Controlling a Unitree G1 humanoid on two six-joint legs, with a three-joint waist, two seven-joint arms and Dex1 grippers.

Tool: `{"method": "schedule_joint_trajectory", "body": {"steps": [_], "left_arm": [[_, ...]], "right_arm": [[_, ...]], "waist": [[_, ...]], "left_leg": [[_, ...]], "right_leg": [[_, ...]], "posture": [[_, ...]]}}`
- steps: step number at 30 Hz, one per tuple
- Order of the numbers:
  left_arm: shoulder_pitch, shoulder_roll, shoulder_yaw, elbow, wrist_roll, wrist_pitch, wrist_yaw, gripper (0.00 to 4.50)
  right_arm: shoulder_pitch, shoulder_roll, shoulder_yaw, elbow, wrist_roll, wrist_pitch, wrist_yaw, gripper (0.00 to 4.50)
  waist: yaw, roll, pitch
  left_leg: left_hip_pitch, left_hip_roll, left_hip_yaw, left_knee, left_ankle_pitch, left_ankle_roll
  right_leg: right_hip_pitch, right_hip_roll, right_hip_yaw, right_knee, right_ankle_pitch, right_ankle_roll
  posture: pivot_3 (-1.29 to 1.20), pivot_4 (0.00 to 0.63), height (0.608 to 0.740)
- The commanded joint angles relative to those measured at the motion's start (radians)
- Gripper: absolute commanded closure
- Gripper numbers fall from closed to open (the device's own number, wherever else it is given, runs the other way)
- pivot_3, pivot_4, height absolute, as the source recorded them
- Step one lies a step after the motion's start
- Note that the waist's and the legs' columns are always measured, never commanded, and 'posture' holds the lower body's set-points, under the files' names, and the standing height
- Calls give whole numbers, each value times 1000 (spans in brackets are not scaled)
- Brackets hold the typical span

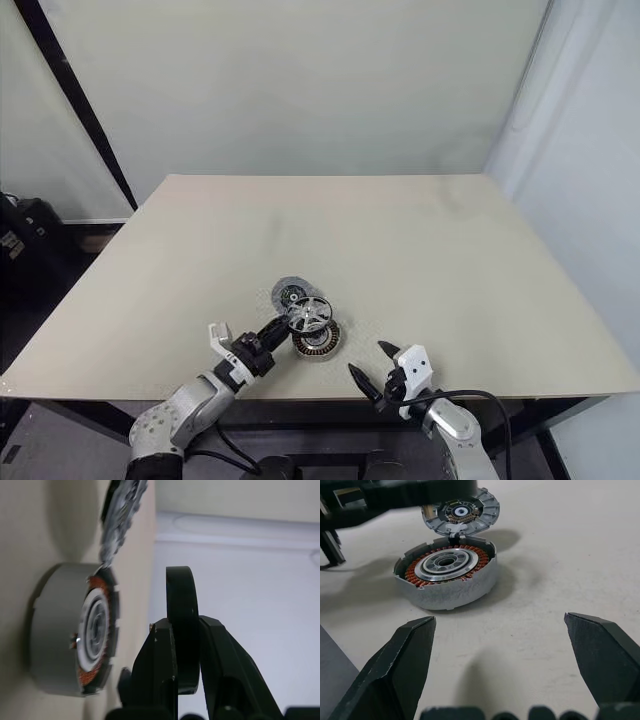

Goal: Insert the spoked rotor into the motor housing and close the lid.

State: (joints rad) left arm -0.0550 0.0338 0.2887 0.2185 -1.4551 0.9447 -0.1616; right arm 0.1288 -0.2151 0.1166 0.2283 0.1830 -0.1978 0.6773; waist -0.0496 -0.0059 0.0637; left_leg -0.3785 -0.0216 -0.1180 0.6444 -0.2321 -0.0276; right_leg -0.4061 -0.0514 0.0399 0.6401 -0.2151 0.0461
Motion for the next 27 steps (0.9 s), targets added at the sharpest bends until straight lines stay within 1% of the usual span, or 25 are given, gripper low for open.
{"method": "schedule_joint_trajectory", "body": {"steps": [1,6,15,23,25,27], "left_arm": [[-46,0,-1,36,46,2,-48,4258],[-71,3,3,85,118,11,-79,4258],[-92,-11,26,118,186,19,-99,4258],[-94,-11,48,110,239,18,-108,4258],[-94,-11,54,104,244,21,-109,3519],[-95,-12,58,98,248,23,-108,2872]], "right_arm": [[-5,-7,-8,-34,-1,-19,-5,0],[-1,-11,-6,-36,-3,-16,-7,0],[0,-9,-6,-37,-9,-16,-12,0],[3,-11,-8,-39,-12,-16,-17,0],[3,-10,-7,-37,-14,-16,-17,0],[1,-9,-6,-34,-14,-16,-18,0]], "waist": [[0,0,0],[0,1,0],[0,3,0],[0,4,-1],[0,4,-1],[0,4,-1]], "left_leg": [[0,0,0,0,0,0],[0,0,0,0,0,0],[1,0,0,0,0,0],[1,0,0,0,0,0],[1,0,0,0,0,0],[1,0,0,0,0,0]], "right_leg": [[0,0,0,0,0,0],[1,0,0,0,0,0],[1,0,0,0,0,0],[1,0,0,0,0,0],[1,0,0,0,0,0],[1,0,0,0,0,0]], "posture": [[0,0,740],[0,0,740],[0,0,740],[0,0,740],[0,0,740],[0,0,740]]}}
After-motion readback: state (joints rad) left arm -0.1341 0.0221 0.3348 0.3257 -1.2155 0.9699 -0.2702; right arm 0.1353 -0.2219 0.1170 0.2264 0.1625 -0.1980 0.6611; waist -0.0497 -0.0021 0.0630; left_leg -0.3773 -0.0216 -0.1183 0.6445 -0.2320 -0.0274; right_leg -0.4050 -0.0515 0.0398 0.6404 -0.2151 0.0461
